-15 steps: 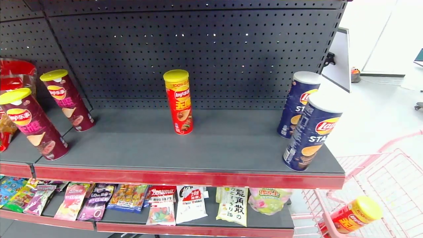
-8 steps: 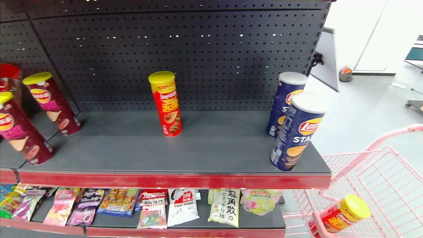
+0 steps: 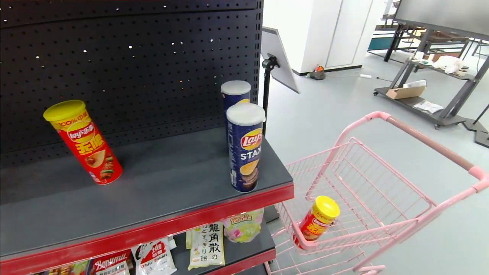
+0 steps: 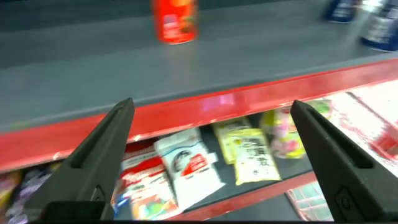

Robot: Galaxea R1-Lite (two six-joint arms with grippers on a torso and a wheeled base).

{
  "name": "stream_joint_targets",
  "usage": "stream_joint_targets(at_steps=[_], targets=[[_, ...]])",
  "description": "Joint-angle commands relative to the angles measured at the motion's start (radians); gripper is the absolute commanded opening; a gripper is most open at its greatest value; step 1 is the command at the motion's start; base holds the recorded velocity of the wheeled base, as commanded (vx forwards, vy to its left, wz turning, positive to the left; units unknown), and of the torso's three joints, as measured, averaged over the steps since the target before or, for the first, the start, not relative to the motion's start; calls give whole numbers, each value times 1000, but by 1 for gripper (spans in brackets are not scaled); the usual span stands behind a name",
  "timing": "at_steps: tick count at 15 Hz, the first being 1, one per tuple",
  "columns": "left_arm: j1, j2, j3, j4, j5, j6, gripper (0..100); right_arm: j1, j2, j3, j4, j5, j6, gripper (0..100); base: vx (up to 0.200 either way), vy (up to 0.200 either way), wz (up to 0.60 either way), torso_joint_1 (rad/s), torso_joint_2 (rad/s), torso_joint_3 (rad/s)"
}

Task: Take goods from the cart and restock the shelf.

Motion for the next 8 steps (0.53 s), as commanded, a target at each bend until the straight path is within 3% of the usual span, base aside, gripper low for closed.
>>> stream_joint_targets(at_steps=[1,8], targets=[[0,0,0,0,1,0,100,0,0,0,0,1,-1,100,0,0,0,0,0,0],[0,0,0,0,1,0,100,0,0,0,0,1,-1,100,0,0,0,0,0,0]])
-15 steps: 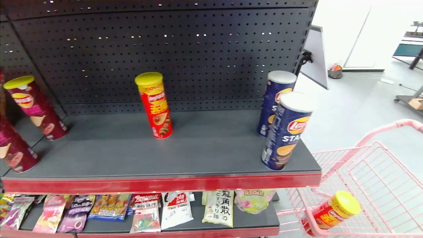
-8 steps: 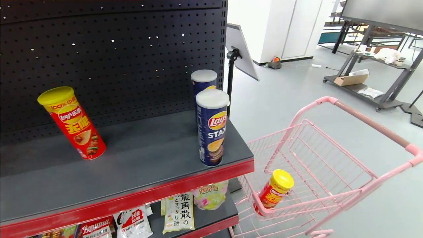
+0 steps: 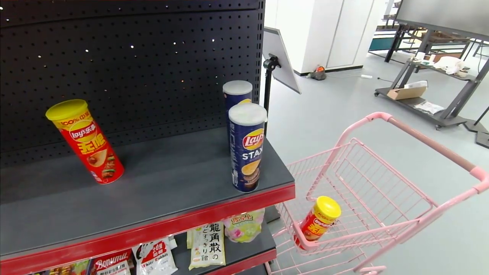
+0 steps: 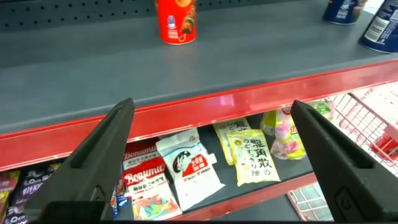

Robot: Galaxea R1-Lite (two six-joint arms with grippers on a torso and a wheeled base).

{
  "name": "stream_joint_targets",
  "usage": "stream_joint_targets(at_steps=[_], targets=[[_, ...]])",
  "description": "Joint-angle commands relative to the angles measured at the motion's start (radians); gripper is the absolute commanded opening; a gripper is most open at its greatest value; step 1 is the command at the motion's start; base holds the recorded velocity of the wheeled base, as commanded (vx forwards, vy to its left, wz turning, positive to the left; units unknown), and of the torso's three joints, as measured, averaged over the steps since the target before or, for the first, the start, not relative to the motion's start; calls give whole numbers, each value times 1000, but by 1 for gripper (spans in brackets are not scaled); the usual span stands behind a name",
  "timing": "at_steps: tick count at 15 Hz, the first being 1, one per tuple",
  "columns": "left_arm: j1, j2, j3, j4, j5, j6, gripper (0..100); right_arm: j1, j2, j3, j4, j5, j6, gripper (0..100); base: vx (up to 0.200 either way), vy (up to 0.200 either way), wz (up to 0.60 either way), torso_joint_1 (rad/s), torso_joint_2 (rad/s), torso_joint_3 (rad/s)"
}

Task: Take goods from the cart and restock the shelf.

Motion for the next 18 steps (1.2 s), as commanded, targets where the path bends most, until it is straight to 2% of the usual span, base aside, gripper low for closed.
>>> stream_joint_targets(at_steps=[1,9,18], targets=[[0,0,0,0,1,-1,100,0,0,0,0,-3,-1,100,0,0,0,0,0,0],[0,0,0,0,1,-1,100,0,0,0,0,-7,1,100,0,0,0,-115,282,164],[0,0,0,2,-1,-1,100,0,0,0,-2,-7,-1,100,0,0,0,-154,417,257]])
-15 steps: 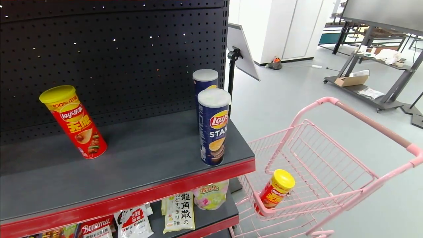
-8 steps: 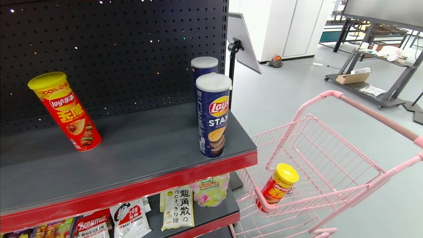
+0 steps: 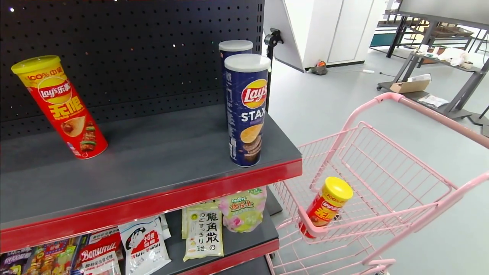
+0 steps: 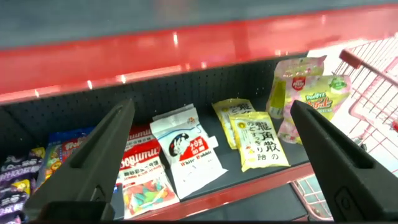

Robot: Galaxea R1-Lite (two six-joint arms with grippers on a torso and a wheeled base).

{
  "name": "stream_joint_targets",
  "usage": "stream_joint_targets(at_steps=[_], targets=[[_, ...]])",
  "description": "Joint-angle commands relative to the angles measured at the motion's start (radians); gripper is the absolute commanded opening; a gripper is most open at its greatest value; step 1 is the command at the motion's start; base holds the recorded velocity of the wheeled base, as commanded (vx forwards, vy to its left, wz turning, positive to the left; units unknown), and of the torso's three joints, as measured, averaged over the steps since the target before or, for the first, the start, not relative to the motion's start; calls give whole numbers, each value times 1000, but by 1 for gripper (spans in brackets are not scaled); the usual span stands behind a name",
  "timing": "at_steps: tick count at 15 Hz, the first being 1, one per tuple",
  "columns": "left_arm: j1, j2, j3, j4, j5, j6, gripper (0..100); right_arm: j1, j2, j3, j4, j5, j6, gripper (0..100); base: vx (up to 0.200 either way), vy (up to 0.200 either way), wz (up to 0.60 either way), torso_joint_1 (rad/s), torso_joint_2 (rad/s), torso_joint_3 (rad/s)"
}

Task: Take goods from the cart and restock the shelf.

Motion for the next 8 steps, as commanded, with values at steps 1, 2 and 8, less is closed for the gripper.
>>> stream_joint_targets(at_steps=[1,2,8], targets=[[0,0,0,0,0,0,100,0,0,0,0,2,0,100,0,0,0,-159,452,281],[0,0,0,-2,0,0,100,0,0,0,0,2,-2,100,0,0,0,-85,237,154],[0,0,0,0,-1,0,100,-89,505,-417,5,-7,168,100,0,0,0,-13,47,32]])
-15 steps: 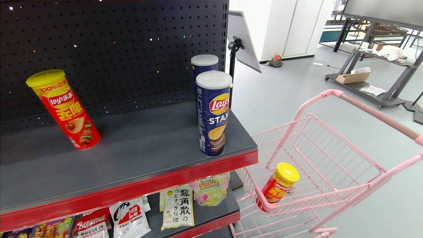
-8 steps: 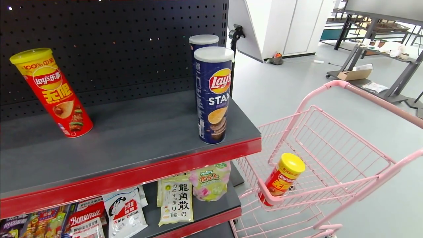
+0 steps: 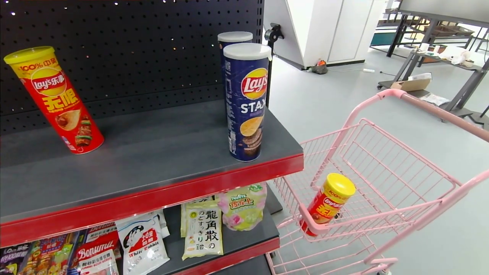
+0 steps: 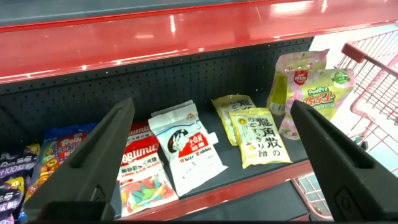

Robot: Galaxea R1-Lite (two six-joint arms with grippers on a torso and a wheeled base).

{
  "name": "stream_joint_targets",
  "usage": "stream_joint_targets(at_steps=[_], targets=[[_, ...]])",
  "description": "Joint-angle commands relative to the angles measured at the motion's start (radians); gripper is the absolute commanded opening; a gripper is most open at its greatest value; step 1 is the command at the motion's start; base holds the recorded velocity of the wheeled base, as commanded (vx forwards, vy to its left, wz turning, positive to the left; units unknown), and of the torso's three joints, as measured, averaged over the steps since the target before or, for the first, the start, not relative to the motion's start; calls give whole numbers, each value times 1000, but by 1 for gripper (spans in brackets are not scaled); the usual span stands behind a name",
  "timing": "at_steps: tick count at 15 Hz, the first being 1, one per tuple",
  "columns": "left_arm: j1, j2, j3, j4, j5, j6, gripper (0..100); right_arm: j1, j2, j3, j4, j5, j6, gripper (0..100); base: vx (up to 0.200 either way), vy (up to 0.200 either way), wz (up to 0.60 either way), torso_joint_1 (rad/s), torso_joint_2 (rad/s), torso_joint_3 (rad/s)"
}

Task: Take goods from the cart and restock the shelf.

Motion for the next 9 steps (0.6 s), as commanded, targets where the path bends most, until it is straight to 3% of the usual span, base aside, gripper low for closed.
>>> stream_joint_targets(at_steps=[1,4,6,9], targets=[[0,1,0,1,0,0,100,-61,626,-553,6,27,245,100,0,0,0,0,0,0],[0,1,0,1,-1,1,100,-24,861,-489,-75,154,125,100,0,0,0,0,0,0],[0,1,0,-1,-1,1,100,-5,1143,-296,-451,294,99,100,0,0,0,0,0,0],[0,1,0,1,-1,1,100,-38,1430,-176,-779,385,41,100,0,0,0,0,0,0]])
